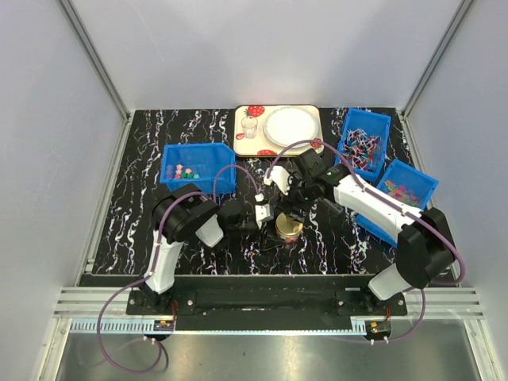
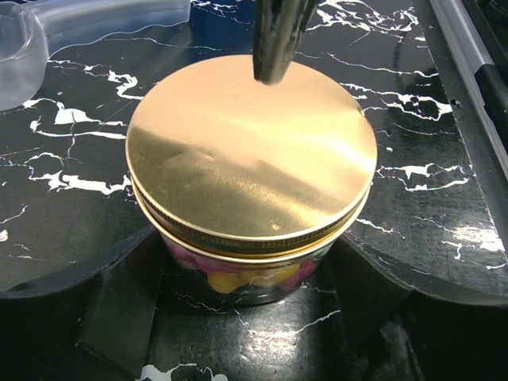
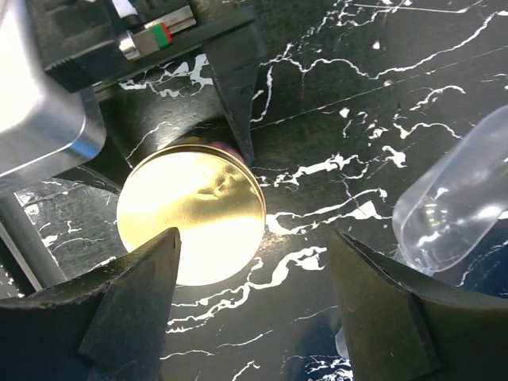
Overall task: Pack the candies
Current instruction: Screw the bottle lid onto the packing bottle.
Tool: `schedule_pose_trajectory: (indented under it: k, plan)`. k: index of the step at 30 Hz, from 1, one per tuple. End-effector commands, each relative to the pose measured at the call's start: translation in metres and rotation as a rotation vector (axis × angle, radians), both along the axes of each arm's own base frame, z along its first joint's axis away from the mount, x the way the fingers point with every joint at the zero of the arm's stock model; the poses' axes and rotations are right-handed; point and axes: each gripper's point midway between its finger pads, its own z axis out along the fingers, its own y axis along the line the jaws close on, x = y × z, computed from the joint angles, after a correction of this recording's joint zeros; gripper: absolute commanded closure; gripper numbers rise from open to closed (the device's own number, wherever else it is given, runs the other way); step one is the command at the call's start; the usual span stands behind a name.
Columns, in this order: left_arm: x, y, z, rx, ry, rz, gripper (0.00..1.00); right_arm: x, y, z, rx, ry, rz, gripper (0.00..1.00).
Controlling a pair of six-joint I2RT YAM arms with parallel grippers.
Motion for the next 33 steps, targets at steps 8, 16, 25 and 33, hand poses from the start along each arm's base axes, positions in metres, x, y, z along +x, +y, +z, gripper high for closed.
schedule_pose_trajectory:
  k: [8, 16, 25, 33]
  plan:
    - [0.002, -0.016, 0.064, -0.23, -0.233, -0.059, 0.01, -0.002, 0.009, -0.019, 0.005, 0.059, 0.004, 0.22]
    - [-0.001, -0.018, 0.062, -0.229, -0.213, -0.067, 0.01, -0.002, 0.01, -0.012, 0.007, 0.043, 0.008, 0.23]
    - [-0.003, -0.018, 0.061, -0.227, -0.221, -0.08, 0.07, -0.003, 0.007, 0.006, 0.017, 0.006, 0.015, 0.22]
    - [-0.004, -0.018, 0.063, -0.231, -0.233, -0.089, 0.32, -0.012, -0.013, 0.041, 0.046, -0.057, 0.029, 0.22]
